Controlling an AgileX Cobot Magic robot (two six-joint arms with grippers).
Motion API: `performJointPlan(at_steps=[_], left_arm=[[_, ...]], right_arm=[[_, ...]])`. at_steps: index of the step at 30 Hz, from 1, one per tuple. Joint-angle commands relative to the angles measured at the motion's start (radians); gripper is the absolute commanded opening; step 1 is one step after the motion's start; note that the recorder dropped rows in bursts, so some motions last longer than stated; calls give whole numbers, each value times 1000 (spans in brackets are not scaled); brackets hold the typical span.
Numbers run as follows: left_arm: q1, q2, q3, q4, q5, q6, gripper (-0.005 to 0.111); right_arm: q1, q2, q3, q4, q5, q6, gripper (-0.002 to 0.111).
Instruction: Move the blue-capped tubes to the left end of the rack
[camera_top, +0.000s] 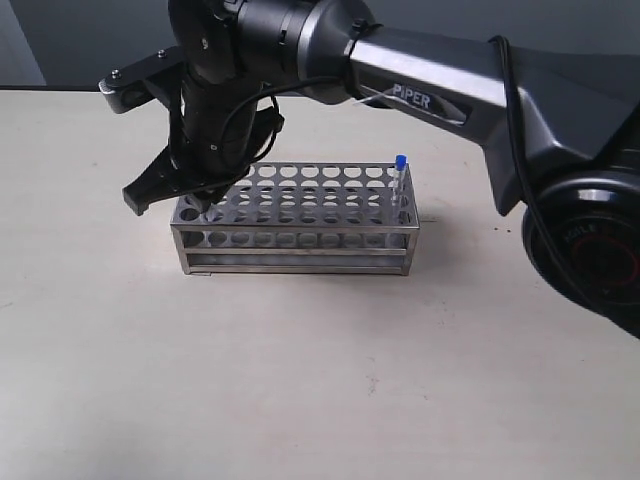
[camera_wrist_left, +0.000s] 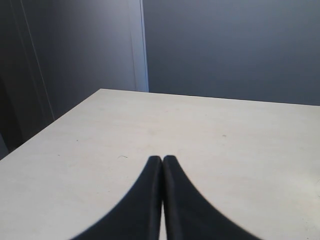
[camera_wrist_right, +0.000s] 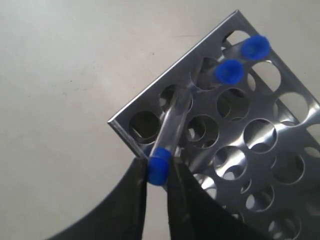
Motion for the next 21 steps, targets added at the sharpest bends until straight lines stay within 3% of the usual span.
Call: performJointPlan(at_steps=[1, 21], left_arm=[[-6, 3, 4, -5, -14, -2, 0], [-6, 3, 4, -5, -14, -2, 0]], right_arm=[[0, -9, -3, -4, 32, -1, 0], [19, -43, -3, -97, -34, 13, 0]])
